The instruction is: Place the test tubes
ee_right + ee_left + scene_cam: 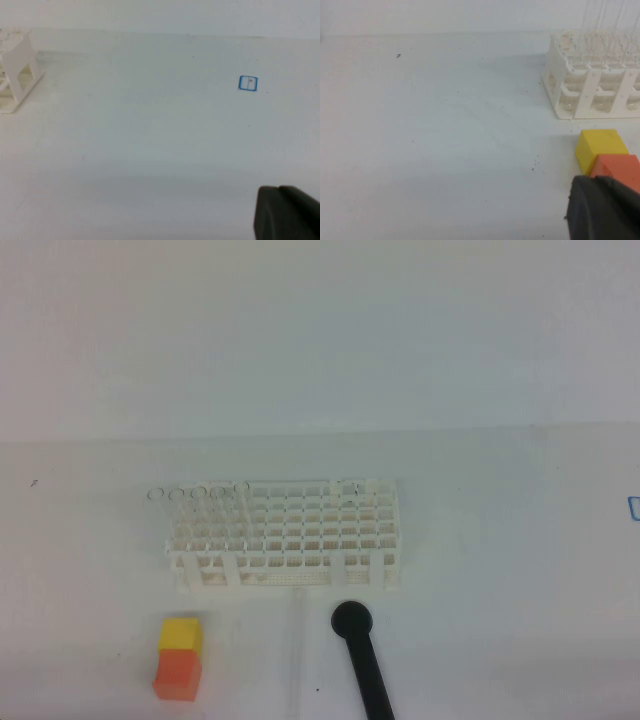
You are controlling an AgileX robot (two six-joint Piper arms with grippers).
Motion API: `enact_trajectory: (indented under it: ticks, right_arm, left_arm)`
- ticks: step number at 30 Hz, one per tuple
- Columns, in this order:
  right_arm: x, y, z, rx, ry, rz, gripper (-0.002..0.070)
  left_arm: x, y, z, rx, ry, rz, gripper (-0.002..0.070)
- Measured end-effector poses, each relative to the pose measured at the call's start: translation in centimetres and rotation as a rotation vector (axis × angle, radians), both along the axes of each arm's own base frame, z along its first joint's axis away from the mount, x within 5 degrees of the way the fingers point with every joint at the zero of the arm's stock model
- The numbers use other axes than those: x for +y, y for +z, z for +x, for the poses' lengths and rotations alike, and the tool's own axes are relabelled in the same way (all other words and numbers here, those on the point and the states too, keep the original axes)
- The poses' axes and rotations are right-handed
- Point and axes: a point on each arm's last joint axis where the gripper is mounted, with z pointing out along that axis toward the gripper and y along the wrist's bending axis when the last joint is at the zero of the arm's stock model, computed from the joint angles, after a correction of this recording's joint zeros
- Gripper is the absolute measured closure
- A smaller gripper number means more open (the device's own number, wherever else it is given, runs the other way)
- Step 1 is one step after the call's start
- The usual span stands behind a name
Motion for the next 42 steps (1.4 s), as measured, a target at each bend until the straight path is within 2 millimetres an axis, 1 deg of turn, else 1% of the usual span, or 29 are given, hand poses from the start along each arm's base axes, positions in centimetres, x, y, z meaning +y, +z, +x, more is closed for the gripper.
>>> enact_trajectory:
  ticks: [20,28,42]
  right_arm:
    - [0.0,0.0,0.0,0.0,0.0,0.0,0.0678]
    - [0.0,0.0,0.0,0.0,0.0,0.0,0.0678]
    - [0.0,0.0,0.0,0.0,0.0,0.0,0.0678]
  left_arm:
    - [0.0,0.0,0.0,0.0,0.0,0.0,0.0676]
    - [-0.24,0.04,-0.02,0.009,0.003,-0.121,0.0676]
    - [-0.25,0.04,-0.02,0.01,0.003,-0.124,0.0676]
